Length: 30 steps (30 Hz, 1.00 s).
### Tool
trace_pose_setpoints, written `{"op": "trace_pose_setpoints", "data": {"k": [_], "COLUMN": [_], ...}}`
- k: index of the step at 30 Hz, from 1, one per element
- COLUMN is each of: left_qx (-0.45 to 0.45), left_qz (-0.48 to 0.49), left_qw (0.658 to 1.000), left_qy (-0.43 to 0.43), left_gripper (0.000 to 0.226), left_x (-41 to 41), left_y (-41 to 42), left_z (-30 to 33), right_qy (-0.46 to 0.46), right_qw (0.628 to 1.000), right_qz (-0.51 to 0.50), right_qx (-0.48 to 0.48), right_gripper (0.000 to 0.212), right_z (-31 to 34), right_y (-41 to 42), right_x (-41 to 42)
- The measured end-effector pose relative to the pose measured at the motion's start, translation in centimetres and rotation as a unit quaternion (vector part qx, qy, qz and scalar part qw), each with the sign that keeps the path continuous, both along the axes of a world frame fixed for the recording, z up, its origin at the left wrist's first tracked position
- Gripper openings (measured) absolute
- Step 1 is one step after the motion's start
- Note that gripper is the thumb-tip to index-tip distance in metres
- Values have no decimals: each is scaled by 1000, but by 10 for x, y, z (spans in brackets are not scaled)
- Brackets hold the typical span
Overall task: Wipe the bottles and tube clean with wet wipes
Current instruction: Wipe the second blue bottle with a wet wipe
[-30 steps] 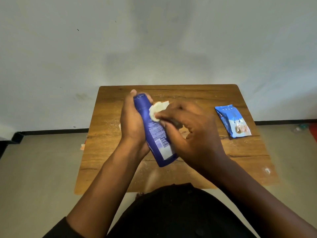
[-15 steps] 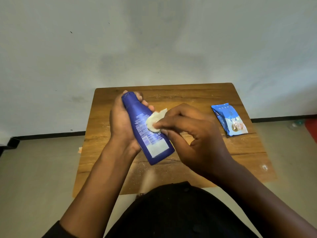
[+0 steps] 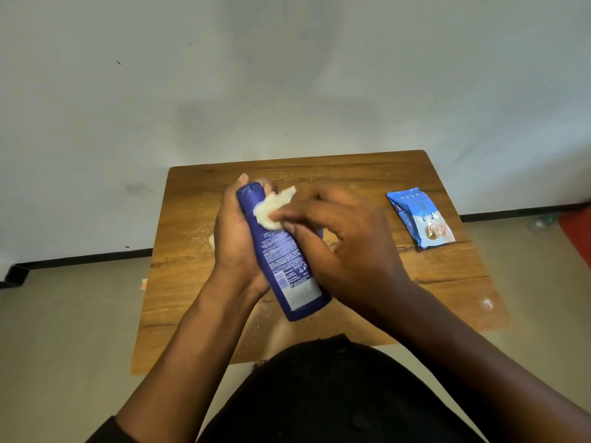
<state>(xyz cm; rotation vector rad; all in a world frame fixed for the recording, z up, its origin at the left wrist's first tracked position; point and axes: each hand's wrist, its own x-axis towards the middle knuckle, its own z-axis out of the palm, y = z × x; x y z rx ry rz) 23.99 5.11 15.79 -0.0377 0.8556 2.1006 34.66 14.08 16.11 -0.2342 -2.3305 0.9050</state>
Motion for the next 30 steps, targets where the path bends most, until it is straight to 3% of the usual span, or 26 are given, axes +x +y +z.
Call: {"op": "trace_pose_setpoints", "data": {"k": [4,12,16,20,23,27,30], "left_qx": [-11,-28,-30,-52,-53,-70,-87], "left_qz": [36,99,68,19,17,52,103], "left_qw": [999,995,997,996,997,993,991], "left_qy": [7,2,14,73,56,80,25], "left_gripper": [44,40,42,47,44,46,43], "left_x": [-3,-34,-26,-7,2,-9,-22], "left_y": [-2,-19,-14,-4,-3,-10,-15], "left_z": [-1,-16,-17,-12,-7,-8,-10], "right_qy": [7,-45,-63,-30,-10,-12,-31], "right_qw": [999,996,995,1000,1000,998,994], "right_qz": [-35,76,72,9,-19,9,60], "right_qx": [6,-12,-30,2,13,56,83], "right_gripper": [25,19,19,21,31,33,19], "right_z": [5,-9,-12,-6,-1,-3,-9], "right_y": [-9,-4,-1,-4,-8,-13,-14], "right_x": [-14,26,33,10,-6,-6,9]}}
